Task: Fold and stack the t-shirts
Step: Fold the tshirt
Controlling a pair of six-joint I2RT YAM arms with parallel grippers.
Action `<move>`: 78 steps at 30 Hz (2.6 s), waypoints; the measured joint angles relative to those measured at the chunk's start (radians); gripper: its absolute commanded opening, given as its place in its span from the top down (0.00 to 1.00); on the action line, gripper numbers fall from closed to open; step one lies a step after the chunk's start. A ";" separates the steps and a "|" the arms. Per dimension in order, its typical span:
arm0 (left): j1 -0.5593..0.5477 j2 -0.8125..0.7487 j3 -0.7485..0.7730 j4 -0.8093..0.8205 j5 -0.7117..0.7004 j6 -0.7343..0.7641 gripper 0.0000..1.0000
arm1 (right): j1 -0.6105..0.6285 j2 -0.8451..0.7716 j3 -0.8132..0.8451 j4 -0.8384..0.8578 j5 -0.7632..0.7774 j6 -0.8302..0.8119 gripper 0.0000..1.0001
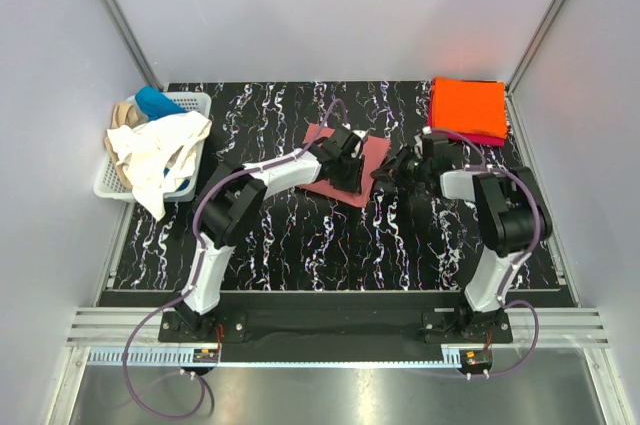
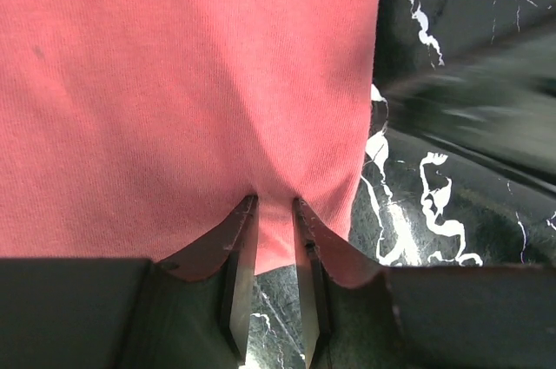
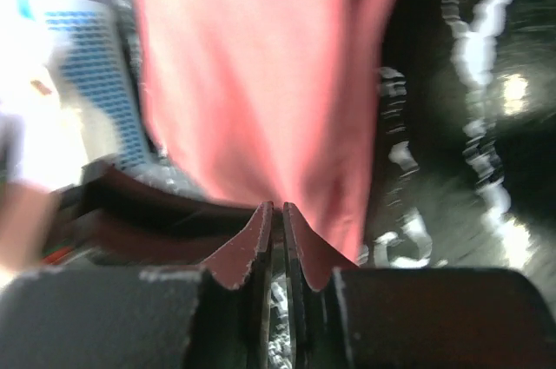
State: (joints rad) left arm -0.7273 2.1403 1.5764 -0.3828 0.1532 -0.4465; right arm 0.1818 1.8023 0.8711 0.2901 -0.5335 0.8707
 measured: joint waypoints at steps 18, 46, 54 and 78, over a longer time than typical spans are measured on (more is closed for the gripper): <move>0.328 -0.314 -0.217 -0.051 -0.062 0.003 0.70 | -0.050 0.025 0.116 -0.170 -0.067 -0.171 0.83; 0.328 -0.348 -0.220 -0.022 -0.031 -0.064 0.67 | 0.024 0.040 0.116 -0.224 -0.090 -0.192 0.82; 0.360 -0.003 0.069 0.144 0.168 -0.016 0.68 | 0.026 0.200 0.342 -0.131 -0.116 -0.161 0.80; 0.437 0.016 0.032 0.150 0.237 -0.046 0.64 | -0.076 0.595 0.924 -0.342 -0.198 -0.209 0.64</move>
State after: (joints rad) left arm -0.2905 2.1567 1.6081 -0.2325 0.3901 -0.4923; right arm 0.1062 2.3970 1.7954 -0.0521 -0.7319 0.6617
